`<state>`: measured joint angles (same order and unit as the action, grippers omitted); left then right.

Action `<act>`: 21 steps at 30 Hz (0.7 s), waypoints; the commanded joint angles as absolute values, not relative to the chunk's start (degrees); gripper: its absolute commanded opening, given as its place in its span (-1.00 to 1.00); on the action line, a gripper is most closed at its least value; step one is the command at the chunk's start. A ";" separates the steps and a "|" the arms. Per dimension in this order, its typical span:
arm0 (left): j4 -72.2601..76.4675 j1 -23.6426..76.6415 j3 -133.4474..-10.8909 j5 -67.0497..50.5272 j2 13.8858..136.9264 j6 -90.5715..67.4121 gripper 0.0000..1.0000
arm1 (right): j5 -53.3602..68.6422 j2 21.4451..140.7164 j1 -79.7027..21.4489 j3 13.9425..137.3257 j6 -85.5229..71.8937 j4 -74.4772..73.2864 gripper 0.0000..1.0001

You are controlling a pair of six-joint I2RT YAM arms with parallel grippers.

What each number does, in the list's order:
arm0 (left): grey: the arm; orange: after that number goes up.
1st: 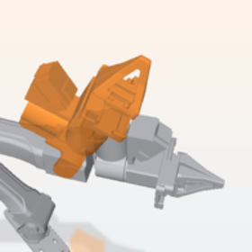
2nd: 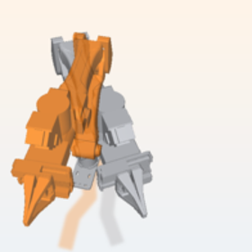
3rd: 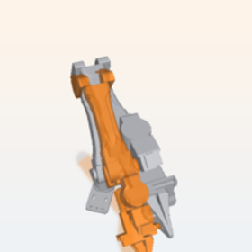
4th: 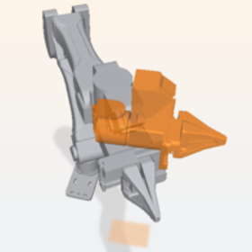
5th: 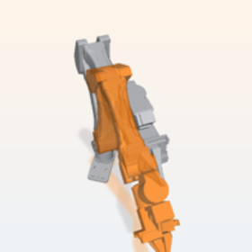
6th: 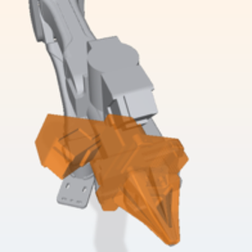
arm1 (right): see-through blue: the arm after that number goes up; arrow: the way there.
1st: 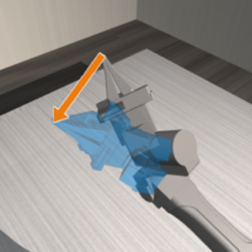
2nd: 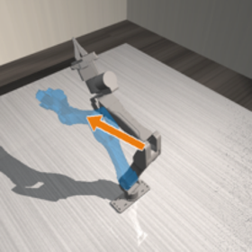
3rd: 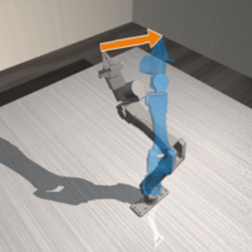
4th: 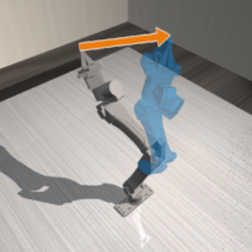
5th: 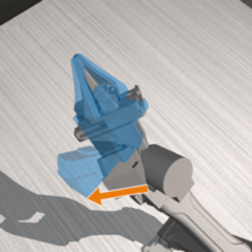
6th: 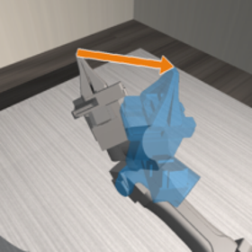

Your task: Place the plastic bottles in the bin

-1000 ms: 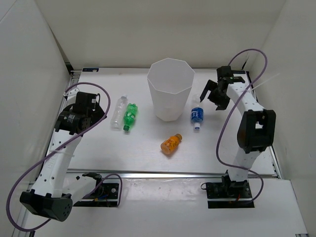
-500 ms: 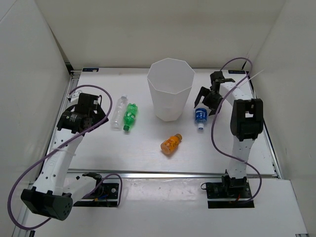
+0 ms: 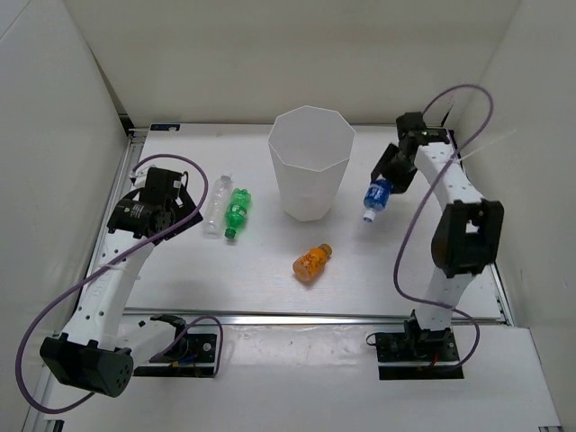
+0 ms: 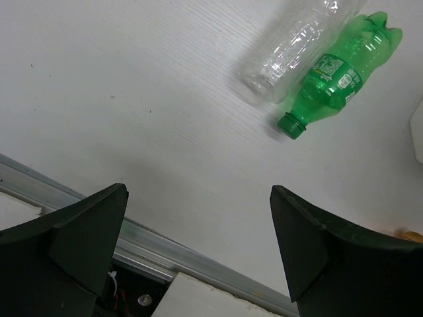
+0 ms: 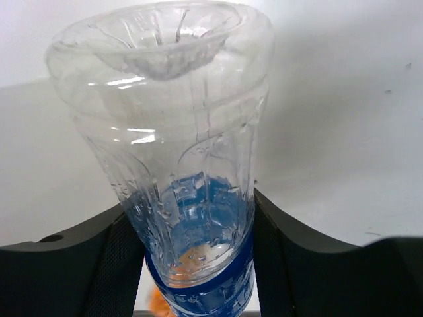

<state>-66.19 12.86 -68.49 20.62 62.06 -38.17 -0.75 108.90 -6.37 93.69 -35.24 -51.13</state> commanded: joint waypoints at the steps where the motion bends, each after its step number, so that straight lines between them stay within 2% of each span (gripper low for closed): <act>1: -63.73 12.74 -68.91 20.65 61.52 -36.66 1.00 | -3.08 94.85 -10.36 104.99 -39.02 -50.90 -0.47; 5: -62.67 12.74 -68.38 21.18 61.52 -36.65 1.00 | -5.79 92.02 -17.20 117.46 -36.22 -45.19 -0.47; 9: -59.95 14.06 -64.87 21.18 60.91 -37.27 1.00 | -14.67 97.72 -24.60 128.29 -28.58 -39.66 -0.44; 12: -57.93 14.59 -63.63 23.11 60.21 -37.27 1.00 | -16.08 104.05 -28.03 133.05 -24.71 -37.71 -0.33; 13: -57.92 14.59 -63.63 23.72 60.21 -37.27 1.00 | -17.22 105.54 -29.34 135.42 -24.09 -37.71 -0.23; 14: -57.05 14.59 -63.63 24.95 60.21 -36.48 1.00 | -17.23 107.99 -29.96 135.96 -23.21 -37.71 -0.04; 15: -56.43 14.59 -63.63 24.96 60.73 -35.00 1.00 | -18.10 108.71 -31.19 135.97 -21.99 -37.71 0.62; 16: -54.69 14.59 -64.24 24.96 61.25 -34.02 1.00 | -18.11 108.72 -31.20 135.44 -21.36 -38.23 0.96; 21: -46.77 14.59 -62.50 21.97 64.59 -30.77 1.00 | -22.15 102.41 -32.78 126.22 -22.49 -38.85 1.00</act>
<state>-53.84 14.39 -63.33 22.35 62.96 -33.52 -17.78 109.08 -32.23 127.98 -24.23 -38.72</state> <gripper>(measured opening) 1.000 0.998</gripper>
